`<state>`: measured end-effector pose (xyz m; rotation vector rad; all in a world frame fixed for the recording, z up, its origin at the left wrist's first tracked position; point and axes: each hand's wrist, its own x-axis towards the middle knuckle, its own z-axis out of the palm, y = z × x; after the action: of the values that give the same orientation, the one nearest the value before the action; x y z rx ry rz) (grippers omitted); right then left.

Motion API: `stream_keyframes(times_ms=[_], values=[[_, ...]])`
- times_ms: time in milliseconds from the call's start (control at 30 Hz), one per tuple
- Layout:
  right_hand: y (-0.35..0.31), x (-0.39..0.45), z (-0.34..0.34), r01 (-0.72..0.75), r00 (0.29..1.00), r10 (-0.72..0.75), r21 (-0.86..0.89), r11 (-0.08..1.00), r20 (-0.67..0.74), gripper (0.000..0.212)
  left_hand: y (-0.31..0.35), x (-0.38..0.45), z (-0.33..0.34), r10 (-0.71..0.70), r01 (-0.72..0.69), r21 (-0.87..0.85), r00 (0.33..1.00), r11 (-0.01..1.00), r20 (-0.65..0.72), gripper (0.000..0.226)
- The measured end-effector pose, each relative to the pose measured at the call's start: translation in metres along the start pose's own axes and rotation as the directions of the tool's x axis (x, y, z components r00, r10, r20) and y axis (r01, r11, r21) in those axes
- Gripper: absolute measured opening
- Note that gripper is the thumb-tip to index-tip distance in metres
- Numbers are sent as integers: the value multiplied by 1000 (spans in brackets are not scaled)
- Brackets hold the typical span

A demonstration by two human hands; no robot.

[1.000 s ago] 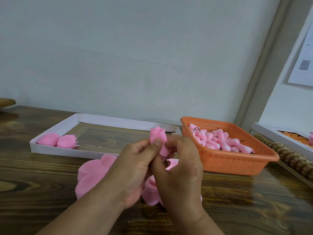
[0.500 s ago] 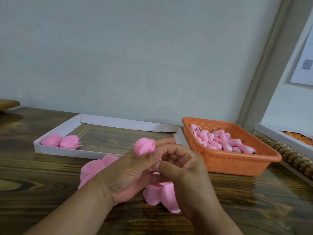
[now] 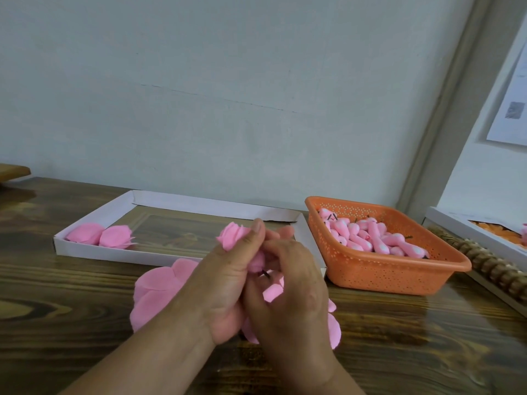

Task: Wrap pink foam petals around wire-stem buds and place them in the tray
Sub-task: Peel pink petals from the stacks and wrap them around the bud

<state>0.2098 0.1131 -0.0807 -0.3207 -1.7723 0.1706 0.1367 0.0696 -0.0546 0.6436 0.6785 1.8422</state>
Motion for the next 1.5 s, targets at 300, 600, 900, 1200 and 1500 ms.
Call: stream_keyframes(times_ms=[300, 600, 900, 1200, 1500], values=[[-5, 8, -19, -499, 864, 392, 446, 743, 315, 7, 4, -8, 2, 43, -60, 167, 994, 984, 99, 21], [8, 10, -22, -715, 698, 334, 637, 288, 633, 29, 9, -8, -1, 18, -81, 343, 983, 936, 181, 18], [13, 7, -20, -716, 695, 385, 633, 294, 608, 23, 5, -7, -2, 236, -251, 647, 965, 721, 111, 35], [13, 8, -29, -654, 743, 556, 578, 488, 372, 8, 4, -6, -5, 496, -447, 844, 827, 294, 265, 17], [13, 9, -28, -617, 775, 560, 542, 570, 293, 8, 4, -5, -5, 533, -405, 891, 810, 205, 245, 30]])
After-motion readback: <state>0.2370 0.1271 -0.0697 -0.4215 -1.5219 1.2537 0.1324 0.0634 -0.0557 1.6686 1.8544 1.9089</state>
